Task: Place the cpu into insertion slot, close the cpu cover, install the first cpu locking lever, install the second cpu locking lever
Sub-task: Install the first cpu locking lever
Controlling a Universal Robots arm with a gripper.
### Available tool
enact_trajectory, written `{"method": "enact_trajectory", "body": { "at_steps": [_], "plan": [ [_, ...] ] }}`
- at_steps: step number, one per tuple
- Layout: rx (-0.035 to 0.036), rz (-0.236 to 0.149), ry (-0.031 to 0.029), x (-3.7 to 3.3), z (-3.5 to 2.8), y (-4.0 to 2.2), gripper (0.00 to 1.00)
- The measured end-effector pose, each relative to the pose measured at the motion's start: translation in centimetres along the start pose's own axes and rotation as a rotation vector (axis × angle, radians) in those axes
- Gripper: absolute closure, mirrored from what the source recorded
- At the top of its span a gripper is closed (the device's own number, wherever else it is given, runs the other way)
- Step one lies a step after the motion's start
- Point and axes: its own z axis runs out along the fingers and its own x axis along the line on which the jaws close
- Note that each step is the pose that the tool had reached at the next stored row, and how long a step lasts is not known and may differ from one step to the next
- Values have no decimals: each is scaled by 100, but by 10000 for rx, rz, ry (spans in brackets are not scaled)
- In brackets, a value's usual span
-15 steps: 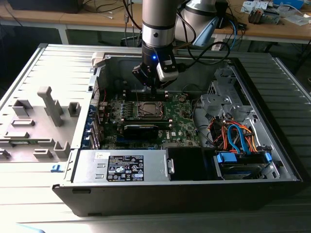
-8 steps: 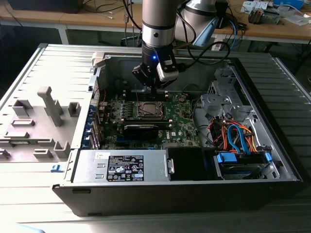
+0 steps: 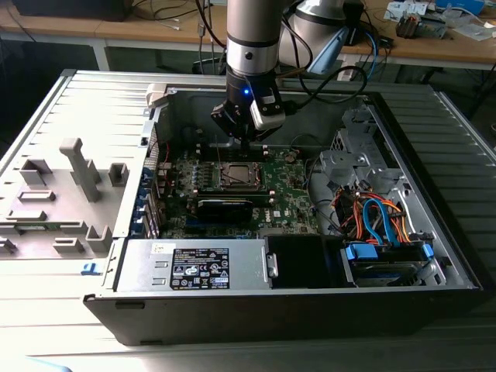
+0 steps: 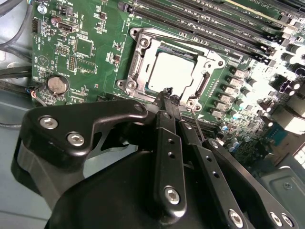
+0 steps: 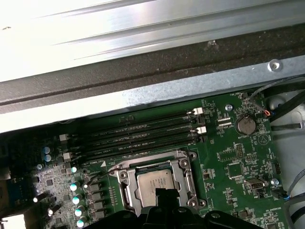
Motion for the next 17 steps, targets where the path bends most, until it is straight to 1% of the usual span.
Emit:
{"method": "enact_trajectory", "body": {
  "at_steps": [17],
  "plan": [
    [-1,-144,-1,0,0,0,89]
  ]
}}
